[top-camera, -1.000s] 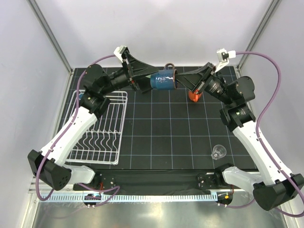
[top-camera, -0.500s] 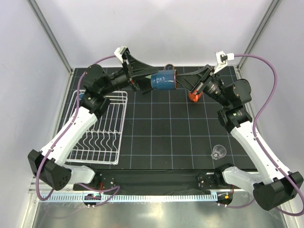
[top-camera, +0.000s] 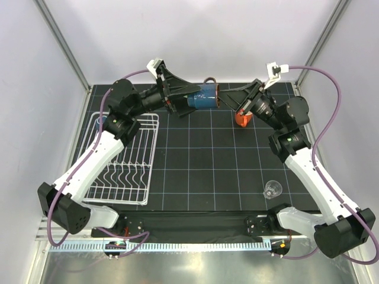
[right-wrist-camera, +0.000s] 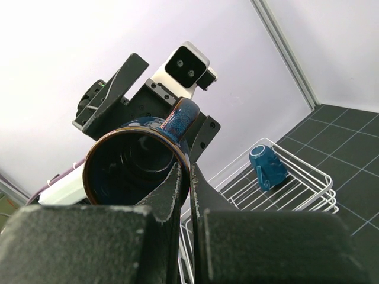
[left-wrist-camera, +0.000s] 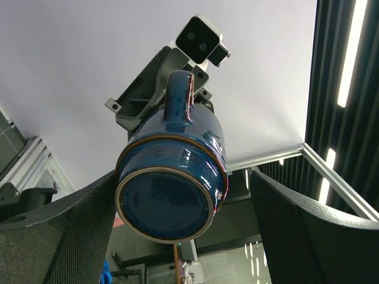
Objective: Load the cups into the dish rack
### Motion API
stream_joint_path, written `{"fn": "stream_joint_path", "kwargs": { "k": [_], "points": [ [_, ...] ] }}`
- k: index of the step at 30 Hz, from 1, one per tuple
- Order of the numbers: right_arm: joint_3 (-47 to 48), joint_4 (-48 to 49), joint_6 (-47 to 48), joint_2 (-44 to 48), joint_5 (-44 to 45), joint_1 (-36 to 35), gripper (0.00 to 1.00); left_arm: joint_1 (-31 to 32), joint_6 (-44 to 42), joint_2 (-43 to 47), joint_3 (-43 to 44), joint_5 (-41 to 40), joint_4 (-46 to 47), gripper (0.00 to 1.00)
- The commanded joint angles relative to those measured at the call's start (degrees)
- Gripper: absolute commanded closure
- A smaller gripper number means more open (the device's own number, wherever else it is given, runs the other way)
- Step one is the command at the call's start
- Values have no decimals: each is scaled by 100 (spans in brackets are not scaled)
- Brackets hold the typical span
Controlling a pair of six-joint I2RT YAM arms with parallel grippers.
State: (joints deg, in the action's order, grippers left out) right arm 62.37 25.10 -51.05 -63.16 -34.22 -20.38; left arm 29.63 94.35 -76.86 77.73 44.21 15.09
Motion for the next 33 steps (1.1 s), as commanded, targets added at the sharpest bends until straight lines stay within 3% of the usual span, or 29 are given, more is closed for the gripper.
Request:
{"fn": "stream_joint_path", "kwargs": {
  "k": [1,5,11,14,15,16,17,19,20,22,24,25,26,29,30,33],
  "points": [
    [223,373,16,-12,196,25,96,87,137,13,304,238,310,15],
    [214,469,-46,-91,109,8,96,96,216,-40,269,229,433,19],
    [170,452,-28,-92,-59,-10,96,105,532,-84,23,159,908,34],
    [109,321,33,-39,-111,-10,96,87,541,-127,40,176,1048,62],
    [126,198,77,-22,-111,-10,96,87,532,-136,75,194,1066,87],
    [135,-3,156,31,-42,-10,95,61,524,-154,93,211,1066,98],
    [196,-467,357,57,20,-10,92,52,471,-154,101,220,979,100],
    [267,-978,586,154,212,-10,68,-35,314,-75,49,168,760,100],
    [337,-1599,813,189,327,-10,50,-71,34,38,23,89,315,100],
    [442,-2208,982,347,764,-10,40,-193,-458,179,66,-34,-538,100],
    [521,-3236,1263,470,1135,-10,33,-282,-1407,382,233,-367,-2250,100],
    [644,-3596,1351,558,1580,-10,33,-369,-1671,452,277,-543,-2796,100],
    [732,-4374,1430,594,1881,-10,30,-413,-2161,592,338,-1067,-3958,100],
    [1084,-5712,1773,577,2584,-10,31,-563,-2683,733,400,-1878,-5486,100],
    [1145,-5953,1956,568,2674,-10,31,-581,-3085,760,461,-2498,-6422,100],
    [1234,-6482,2177,620,2850,-10,31,-659,-3483,900,384,-3633,-7744,100]
  ]
}}
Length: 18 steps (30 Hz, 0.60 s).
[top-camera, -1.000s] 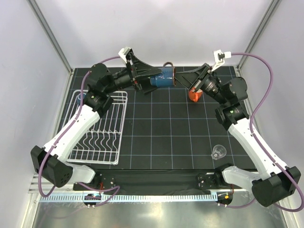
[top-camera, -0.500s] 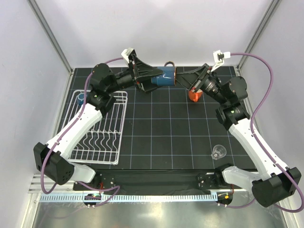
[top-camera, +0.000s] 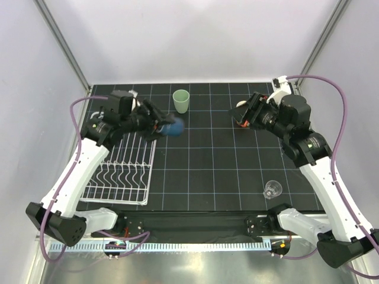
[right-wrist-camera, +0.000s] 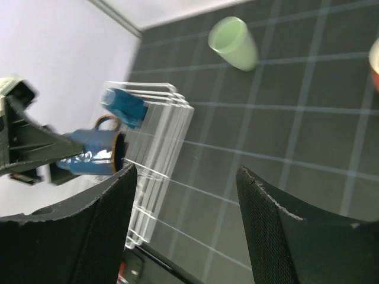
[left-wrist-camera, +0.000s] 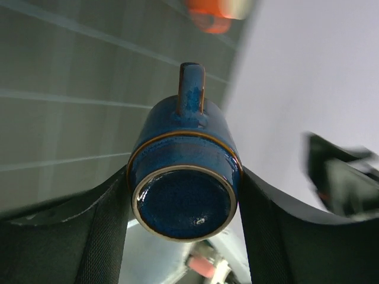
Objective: Load the cups into the dish rack
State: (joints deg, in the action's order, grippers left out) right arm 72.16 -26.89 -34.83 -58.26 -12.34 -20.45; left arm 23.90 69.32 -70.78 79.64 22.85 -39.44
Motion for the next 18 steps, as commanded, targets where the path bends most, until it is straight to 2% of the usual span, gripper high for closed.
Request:
{"fn": "stream_joint_path", "kwargs": {
  "k": [1,6,8,13,18],
  "points": [
    [255,-1344,565,148,671,6,31,-192,-1017,363,106,-1642,-2470,100],
    [228,-1503,486,61,373,-3,31,-1122,-1298,960,-527,-2188,-3191,100],
    [202,-1520,442,-27,241,-3,31,-1282,-1491,1145,-598,-2583,-3657,100],
    [36,-1407,363,-229,-23,-3,32,-1379,-1448,1365,-475,-3251,-4721,100],
    [-79,-1301,301,-230,-67,-12,32,-1379,-509,1874,-939,-3418,-5572,100]
  ]
}}
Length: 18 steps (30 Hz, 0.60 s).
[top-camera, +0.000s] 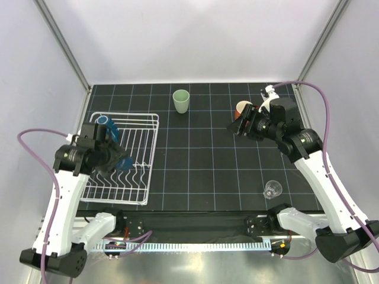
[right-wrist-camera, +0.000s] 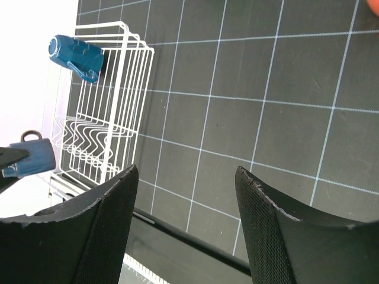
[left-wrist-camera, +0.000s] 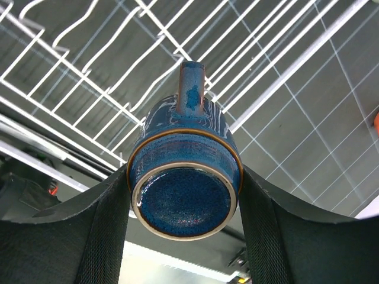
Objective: Load the cups into the dish rack
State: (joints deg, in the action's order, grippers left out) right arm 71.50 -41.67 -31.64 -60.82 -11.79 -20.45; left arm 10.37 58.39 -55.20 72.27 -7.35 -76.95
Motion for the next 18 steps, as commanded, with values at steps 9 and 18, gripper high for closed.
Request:
{"fn": "stream_joint_path", "kwargs": {
  "k": [9,18],
  "points": [
    [13,63,-150,61,-253,-12,33,-26,1851,1037,-1233,15,-1824,100],
    [-383,36,-185,386,-166,-12,33,-26,1728,1213,-1733,366,-1833,100]
  ]
}}
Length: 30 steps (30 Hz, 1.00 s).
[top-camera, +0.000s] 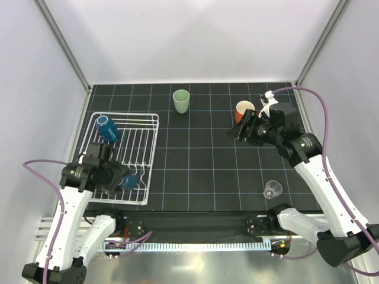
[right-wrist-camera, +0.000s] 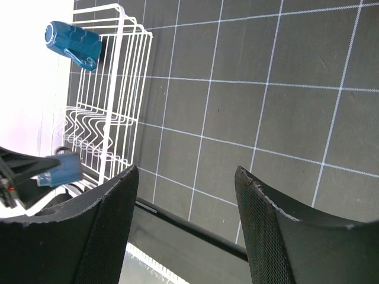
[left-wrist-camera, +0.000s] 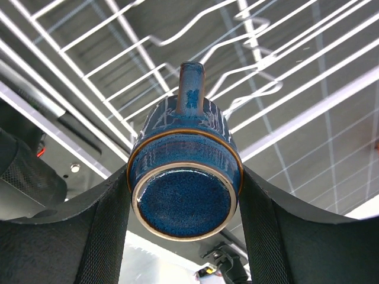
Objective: Load the cups into the dish rack
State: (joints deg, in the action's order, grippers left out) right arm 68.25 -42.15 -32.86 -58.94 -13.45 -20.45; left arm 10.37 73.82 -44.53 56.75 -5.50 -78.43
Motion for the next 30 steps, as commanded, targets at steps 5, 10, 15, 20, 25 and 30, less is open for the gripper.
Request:
{"fn": "stream_joint_path", "kwargs": {
  "k": [5,10,15,20,25,30],
  "points": [
    [-66,84,-89,234,36,-21,33,-18,159,121,-472,172,-1684,100],
    [-101,102,-150,216,36,-21,33,-26,45,-64,-437,66,-1684,100],
    [-136,84,-159,216,97,-12,33,-26,211,-274,-472,-65,-1675,100],
    [-189,84,-159,216,141,-21,33,-26,527,-565,-525,-197,-1675,100],
    [-189,49,-124,207,159,-21,33,-26,791,-767,-595,-162,-1570,100],
    [-172,14,-45,181,194,-12,33,-26,1081,-662,-718,-294,-1438,100]
  ]
}}
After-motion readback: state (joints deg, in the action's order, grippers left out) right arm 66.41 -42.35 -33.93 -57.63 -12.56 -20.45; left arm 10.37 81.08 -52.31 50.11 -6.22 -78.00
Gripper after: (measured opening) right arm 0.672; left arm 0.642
